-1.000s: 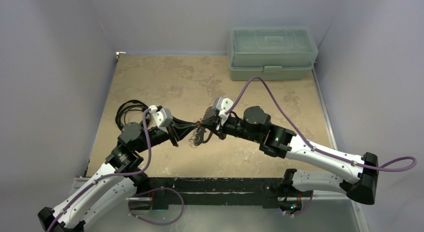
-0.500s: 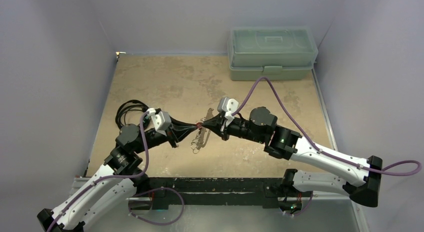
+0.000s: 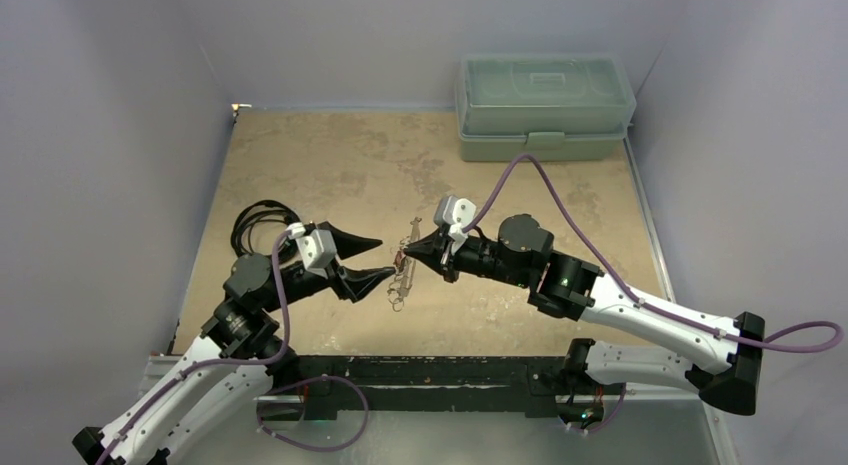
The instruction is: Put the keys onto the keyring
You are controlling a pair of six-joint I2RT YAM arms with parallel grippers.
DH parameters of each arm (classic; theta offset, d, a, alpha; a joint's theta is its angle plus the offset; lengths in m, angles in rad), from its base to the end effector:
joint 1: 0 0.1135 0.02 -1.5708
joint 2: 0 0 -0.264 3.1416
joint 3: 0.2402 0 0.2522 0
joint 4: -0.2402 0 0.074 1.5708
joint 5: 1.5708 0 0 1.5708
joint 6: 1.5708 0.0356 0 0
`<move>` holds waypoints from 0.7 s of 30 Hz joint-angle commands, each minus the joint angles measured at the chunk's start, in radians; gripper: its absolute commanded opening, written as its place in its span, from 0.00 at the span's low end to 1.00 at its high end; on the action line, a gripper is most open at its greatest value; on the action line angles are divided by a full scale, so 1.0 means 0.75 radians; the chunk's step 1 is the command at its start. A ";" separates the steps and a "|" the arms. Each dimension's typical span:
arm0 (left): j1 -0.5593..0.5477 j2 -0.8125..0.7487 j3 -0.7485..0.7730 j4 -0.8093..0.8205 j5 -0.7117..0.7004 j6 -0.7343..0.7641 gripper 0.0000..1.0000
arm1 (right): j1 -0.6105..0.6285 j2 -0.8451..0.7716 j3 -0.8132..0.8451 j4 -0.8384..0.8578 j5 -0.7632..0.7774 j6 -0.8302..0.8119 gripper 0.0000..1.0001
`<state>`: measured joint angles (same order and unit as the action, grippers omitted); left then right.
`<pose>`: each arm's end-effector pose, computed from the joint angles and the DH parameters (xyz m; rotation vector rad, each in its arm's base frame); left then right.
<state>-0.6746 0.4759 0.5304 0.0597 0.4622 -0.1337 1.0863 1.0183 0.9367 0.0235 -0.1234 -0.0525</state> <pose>0.0930 -0.0947 0.3198 0.7806 1.3371 -0.9840 0.1077 0.2141 0.3717 -1.0009 1.3797 0.8848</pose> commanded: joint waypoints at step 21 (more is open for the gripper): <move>-0.001 -0.001 0.060 0.054 0.198 0.008 0.43 | 0.004 -0.015 0.048 -0.088 -0.313 -0.138 0.00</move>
<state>-0.6746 0.4583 0.5385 0.0566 0.5259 -0.1268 1.0863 1.0283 0.9367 -0.0536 -0.2859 -0.1204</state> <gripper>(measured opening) 0.432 0.008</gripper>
